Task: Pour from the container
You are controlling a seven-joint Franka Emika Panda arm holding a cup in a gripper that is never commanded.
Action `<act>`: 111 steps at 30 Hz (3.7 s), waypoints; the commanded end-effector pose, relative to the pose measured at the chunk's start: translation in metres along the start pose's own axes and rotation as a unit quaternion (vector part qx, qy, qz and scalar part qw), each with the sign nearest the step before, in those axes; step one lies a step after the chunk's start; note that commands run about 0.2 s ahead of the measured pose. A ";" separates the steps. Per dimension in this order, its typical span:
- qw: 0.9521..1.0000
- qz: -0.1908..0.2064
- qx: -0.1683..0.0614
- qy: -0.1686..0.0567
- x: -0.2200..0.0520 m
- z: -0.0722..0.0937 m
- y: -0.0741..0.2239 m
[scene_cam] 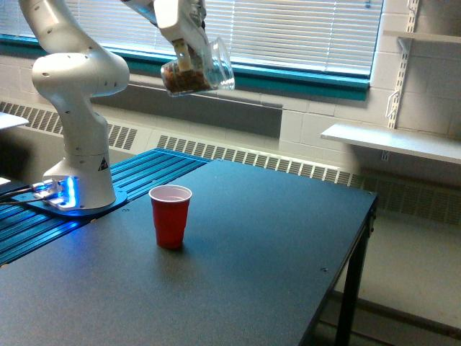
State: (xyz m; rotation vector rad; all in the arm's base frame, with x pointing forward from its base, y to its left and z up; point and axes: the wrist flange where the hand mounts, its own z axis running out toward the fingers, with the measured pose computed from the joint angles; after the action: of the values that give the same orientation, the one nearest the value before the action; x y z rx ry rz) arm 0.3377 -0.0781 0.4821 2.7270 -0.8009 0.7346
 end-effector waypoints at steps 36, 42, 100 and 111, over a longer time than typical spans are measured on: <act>0.995 -0.033 -0.051 -0.077 -0.071 0.029 0.030; 0.994 -0.034 -0.057 -0.087 -0.081 0.032 0.034; 0.976 -0.080 -0.119 -0.162 -0.119 0.049 0.039; 0.973 -0.084 -0.132 -0.171 -0.123 0.050 0.043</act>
State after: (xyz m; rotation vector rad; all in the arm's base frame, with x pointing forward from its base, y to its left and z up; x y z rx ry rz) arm 0.2512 -0.0785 0.3923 2.6731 -0.6645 0.1585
